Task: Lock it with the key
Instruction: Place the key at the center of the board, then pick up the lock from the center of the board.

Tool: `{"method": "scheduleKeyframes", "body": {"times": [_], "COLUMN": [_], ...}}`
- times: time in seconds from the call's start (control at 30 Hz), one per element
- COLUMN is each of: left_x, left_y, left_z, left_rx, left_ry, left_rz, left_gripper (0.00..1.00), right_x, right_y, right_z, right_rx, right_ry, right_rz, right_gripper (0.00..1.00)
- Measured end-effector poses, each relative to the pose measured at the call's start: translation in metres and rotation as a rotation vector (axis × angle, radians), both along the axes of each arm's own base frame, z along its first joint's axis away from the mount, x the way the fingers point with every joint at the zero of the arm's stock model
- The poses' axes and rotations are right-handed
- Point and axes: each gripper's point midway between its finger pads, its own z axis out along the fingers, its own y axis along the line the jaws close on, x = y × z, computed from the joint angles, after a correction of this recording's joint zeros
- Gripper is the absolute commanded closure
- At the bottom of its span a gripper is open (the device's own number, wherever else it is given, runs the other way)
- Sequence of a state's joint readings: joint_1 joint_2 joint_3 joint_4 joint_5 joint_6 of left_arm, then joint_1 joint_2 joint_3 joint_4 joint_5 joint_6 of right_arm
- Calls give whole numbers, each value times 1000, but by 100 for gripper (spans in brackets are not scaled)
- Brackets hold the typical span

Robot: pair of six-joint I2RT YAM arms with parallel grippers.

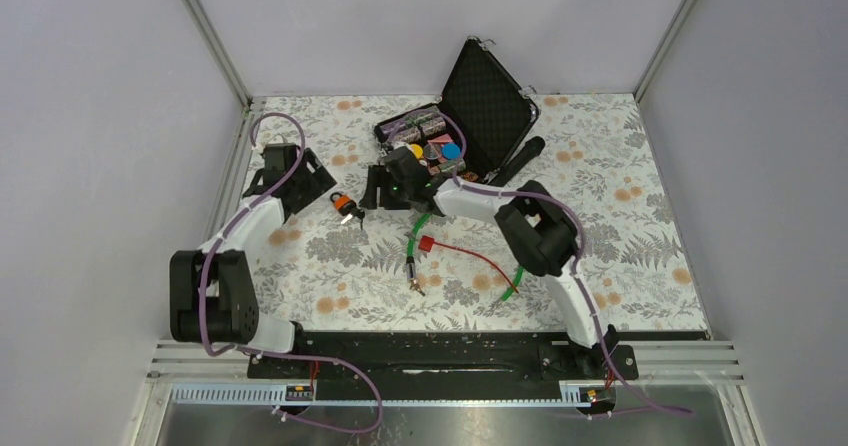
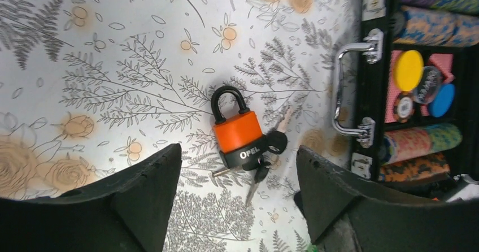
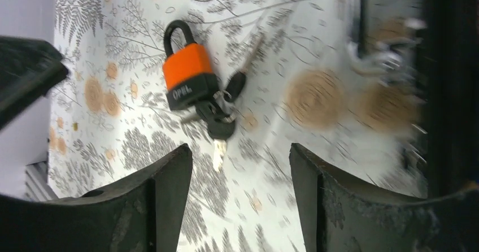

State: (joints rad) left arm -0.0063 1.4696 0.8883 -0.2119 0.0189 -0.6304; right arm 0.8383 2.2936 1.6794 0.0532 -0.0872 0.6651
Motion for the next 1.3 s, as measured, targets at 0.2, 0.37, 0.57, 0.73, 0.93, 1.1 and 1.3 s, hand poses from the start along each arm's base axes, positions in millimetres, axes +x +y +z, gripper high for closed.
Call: {"method": "scheduleKeyframes", "body": {"times": [0.2, 0.37, 0.57, 0.73, 0.93, 1.1, 1.3], "left_x": [-13, -29, -53, -78, -95, -97, -102], "left_y": [-8, -47, -86, -100, -113, -114, -109], "left_z": [43, 61, 70, 64, 53, 67, 97], "left_rx": [29, 44, 46, 16, -25, -42, -61], "left_ry": [-127, -188, -240, -257, -245, -290, -387], "left_rz": [-26, -145, -285, -354, -412, -413, -387], "left_gripper": [9, 1, 1, 1, 1, 1, 1], "right_x": [-22, -48, -86, -121, -127, -114, -107], "right_y": [-63, -114, -170, -195, -184, -167, -165], "right_z": [54, 95, 52, 14, 3, -9, -16], "right_rx": [-61, -106, -285, -409, -449, -490, -548], "right_ry": [-103, -183, -122, -37, -29, -33, -48], "right_rz": [-19, -43, -23, 112, 311, 425, 495], "right_gripper": [26, 28, 29, 29, 29, 29, 33]}}
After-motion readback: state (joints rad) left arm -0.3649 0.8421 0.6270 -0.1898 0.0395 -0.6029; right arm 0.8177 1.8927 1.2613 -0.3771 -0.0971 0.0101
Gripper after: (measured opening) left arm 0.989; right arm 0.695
